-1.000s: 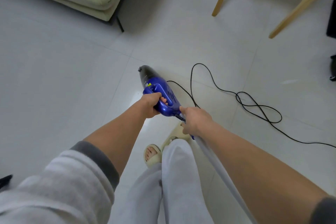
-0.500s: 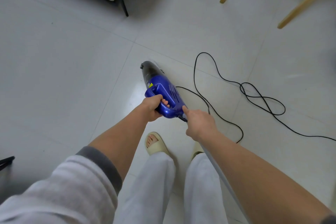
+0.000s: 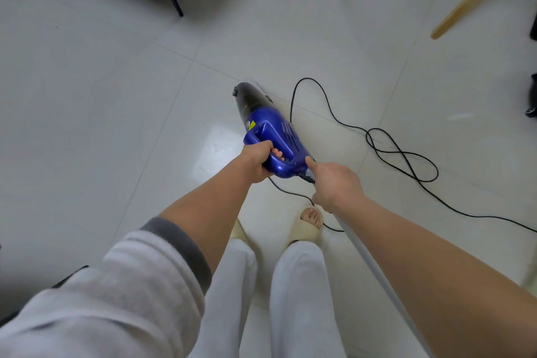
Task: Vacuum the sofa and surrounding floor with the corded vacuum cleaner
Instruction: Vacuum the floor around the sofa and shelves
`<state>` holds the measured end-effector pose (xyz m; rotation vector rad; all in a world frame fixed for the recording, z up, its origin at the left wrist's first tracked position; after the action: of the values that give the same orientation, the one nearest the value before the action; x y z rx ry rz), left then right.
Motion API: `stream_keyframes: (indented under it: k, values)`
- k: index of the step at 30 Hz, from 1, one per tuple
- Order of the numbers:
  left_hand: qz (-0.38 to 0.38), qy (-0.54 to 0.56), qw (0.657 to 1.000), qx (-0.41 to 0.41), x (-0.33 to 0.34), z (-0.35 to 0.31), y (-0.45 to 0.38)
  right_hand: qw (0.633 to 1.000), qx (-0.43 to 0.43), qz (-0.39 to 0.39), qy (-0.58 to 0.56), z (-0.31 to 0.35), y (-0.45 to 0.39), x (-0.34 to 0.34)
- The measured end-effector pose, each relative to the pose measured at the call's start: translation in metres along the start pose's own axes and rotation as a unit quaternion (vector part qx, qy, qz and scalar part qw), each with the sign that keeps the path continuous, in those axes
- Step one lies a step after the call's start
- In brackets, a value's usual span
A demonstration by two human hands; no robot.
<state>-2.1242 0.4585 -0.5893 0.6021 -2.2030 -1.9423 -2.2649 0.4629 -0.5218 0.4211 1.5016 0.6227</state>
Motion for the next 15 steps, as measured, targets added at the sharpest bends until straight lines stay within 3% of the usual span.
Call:
stream_keyframes:
  k: [9,15]
  values:
    - [-0.017,-0.011,0.999,0.026,0.036,-0.042,-0.011,0.999,-0.004,-0.042,-0.003,-0.022,-0.048,-0.019]
    - [-0.026,-0.071,0.996,0.039,0.027,-0.028,-0.009,0.999,0.013,-0.019,-0.048,-0.016,-0.024,-0.002]
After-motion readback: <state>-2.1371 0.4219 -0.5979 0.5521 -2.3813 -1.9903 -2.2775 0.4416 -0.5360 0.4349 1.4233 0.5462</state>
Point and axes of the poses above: each hand's wrist, its own y-axis away from the middle knuckle, its own x-axis out of the palm, z = x × y, the point moved 6 cm from there along -y, towards the middle knuckle, and after that the axes turned 14 degrees about -z, right-handed, at the moved point
